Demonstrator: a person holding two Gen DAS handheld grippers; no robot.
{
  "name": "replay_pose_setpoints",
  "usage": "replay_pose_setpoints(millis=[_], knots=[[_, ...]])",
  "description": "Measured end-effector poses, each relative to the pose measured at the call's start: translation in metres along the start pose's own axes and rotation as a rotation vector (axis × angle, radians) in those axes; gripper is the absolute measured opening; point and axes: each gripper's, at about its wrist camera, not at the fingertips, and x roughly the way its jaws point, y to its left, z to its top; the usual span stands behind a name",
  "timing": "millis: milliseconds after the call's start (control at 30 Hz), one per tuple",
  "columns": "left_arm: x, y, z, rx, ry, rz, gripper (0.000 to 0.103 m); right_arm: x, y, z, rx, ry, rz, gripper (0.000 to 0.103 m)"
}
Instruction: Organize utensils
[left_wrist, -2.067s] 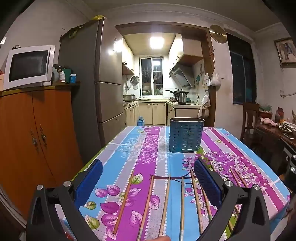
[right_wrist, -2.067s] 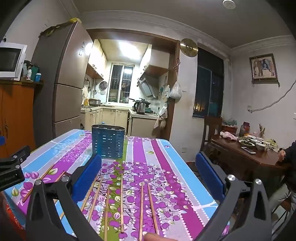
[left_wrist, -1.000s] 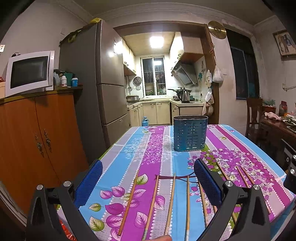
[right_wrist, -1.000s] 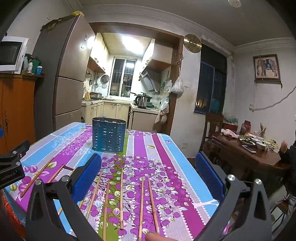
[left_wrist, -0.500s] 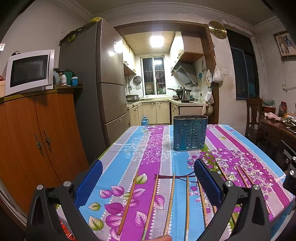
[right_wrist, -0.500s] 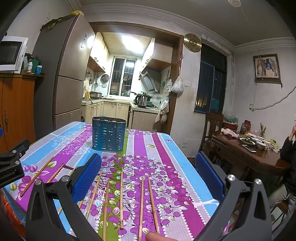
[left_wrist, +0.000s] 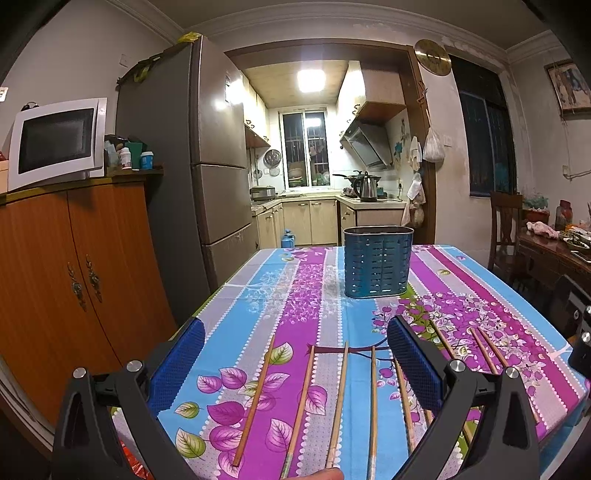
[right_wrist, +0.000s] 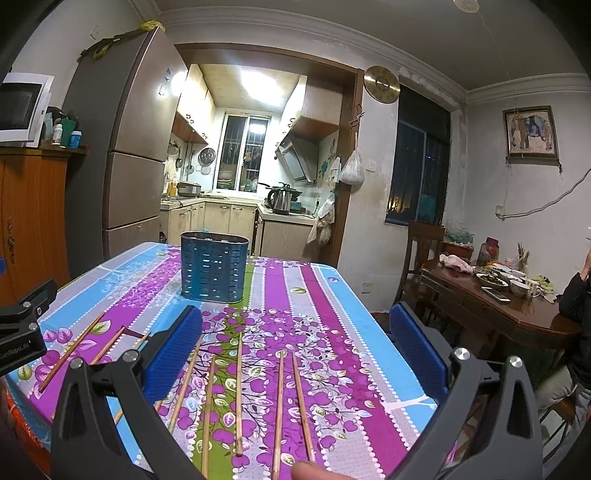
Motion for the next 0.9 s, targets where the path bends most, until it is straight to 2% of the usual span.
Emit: replay_pose_setpoints(millis=[67, 133, 233, 400, 467, 667, 833, 900], knots=[[0.001, 0.004, -0.002, -0.014, 0.011, -0.015, 0.099, -0.001, -0.006, -0.001, 0.014, -0.008, -0.009, 0.098], [0.001, 0.016, -0.006, -0.058, 0.028, -0.064, 0.099, -0.002, -0.015, -0.001, 0.029, -0.016, -0.035, 0.098], [-0.004, 0.034, -0.017, -0.075, 0.023, -0.033, 0.099, 0.0, -0.032, -0.003, 0.048, 0.001, -0.073, 0.098], [-0.012, 0.054, -0.036, -0.077, 0.065, -0.026, 0.099, 0.013, -0.066, -0.017, 0.151, 0.151, 0.053, 0.098], [-0.016, 0.062, -0.048, -0.1, 0.088, -0.037, 0.099, 0.015, -0.073, -0.025, 0.162, 0.204, 0.077, 0.098], [-0.029, 0.078, -0.08, -0.121, 0.158, -0.038, 0.099, 0.012, -0.083, -0.051, 0.205, 0.305, 0.173, 0.098], [-0.023, 0.094, -0.1, -0.219, 0.267, -0.128, 0.099, 0.005, -0.076, -0.067, 0.181, 0.365, 0.26, 0.098], [-0.022, 0.1, -0.106, -0.261, 0.282, -0.171, 0.099, -0.002, -0.07, -0.072, 0.151, 0.373, 0.284, 0.098]])
